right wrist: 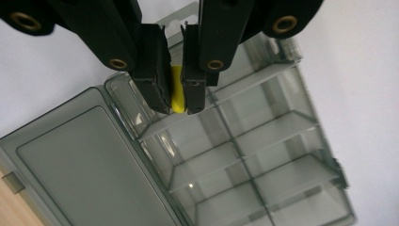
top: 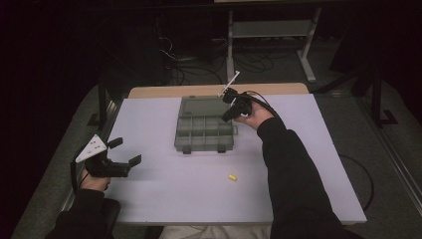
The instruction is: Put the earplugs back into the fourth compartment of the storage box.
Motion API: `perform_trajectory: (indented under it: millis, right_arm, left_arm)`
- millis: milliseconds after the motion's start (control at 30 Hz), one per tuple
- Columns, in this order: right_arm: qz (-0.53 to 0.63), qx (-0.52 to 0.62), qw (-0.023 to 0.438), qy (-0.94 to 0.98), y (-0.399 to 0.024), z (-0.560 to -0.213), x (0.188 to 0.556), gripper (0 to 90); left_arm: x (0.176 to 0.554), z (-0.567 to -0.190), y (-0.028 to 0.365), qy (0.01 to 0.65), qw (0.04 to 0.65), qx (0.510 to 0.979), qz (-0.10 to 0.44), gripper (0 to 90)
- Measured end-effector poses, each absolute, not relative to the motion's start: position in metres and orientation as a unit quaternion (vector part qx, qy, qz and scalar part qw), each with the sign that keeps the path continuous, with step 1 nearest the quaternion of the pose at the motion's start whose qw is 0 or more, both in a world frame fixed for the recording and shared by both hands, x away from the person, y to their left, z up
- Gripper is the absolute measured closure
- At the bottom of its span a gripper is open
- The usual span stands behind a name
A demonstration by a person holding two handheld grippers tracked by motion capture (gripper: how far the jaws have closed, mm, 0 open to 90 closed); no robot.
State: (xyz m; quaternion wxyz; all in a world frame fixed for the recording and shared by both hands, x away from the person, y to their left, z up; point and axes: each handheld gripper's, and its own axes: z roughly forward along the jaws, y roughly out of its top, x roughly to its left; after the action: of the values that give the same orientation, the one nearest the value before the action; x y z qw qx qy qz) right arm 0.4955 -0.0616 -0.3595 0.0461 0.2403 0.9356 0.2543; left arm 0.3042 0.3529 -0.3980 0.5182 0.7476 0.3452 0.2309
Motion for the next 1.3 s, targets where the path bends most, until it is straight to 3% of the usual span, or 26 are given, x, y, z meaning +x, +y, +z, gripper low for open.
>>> perform_trajectory:
  millis: [567,800,1300]
  right_arm:
    - [0.245,0.274,0.035,0.929,-0.065,-0.385,0.514,77.7]
    - [0.253,0.268,0.043,0.929,-0.065,-0.372,0.505,65.6]
    - [0.258,0.258,0.070,0.928,-0.066,-0.340,0.463,27.1]
  left_arm:
    - [0.304,-0.398,0.353,0.345,0.521,0.746,0.229,0.0]
    - [0.303,-0.398,0.353,0.346,0.520,0.747,0.229,0.0]
    - [0.301,-0.398,0.352,0.345,0.519,0.748,0.227,0.0]
